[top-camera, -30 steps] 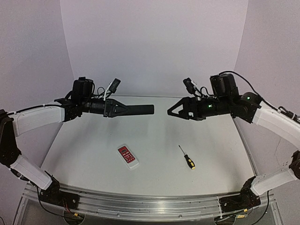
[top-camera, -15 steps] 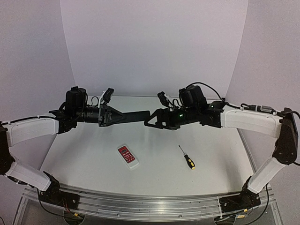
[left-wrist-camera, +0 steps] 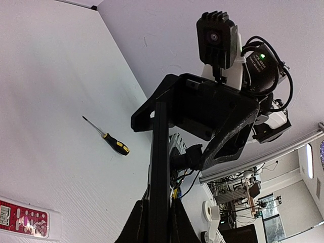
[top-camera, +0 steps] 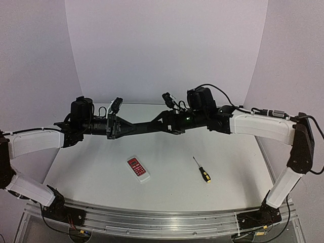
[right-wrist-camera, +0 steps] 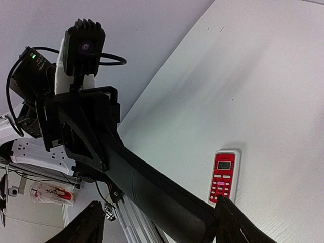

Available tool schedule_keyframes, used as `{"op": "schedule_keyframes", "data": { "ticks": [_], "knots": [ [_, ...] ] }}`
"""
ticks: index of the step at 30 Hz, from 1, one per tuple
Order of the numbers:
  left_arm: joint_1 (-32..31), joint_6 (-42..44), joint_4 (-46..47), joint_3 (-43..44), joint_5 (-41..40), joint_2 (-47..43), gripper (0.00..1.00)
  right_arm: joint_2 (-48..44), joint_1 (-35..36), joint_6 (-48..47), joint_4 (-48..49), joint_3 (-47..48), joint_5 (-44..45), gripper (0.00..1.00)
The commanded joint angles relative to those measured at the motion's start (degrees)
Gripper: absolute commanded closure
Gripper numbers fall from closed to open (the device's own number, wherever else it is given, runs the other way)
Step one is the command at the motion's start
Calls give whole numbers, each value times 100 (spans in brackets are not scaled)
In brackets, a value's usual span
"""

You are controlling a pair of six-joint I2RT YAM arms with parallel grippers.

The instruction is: Unload the batteries from the remote control

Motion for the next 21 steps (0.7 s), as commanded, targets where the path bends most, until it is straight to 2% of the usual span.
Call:
{"op": "schedule_keyframes", "data": {
  "ticks": [1, 5, 12, 18, 21],
  "knots": [
    [-33, -194, 576, -31, 86, -82, 100, 148, 4, 73, 178, 250, -407, 32],
    [-46, -287, 709, -74, 149, -22, 100, 143, 3, 66, 178, 244, -412, 36],
    [-115, -303, 867, -138, 292, -65, 100, 153, 7, 134, 178, 202, -340, 53],
    [-217, -299, 1005, -186, 480, -192, 100, 177, 8, 271, 178, 158, -208, 71],
    [-226, -272, 1059, -245, 559, -284, 100, 141, 6, 342, 178, 89, -121, 76]
  ]
}}
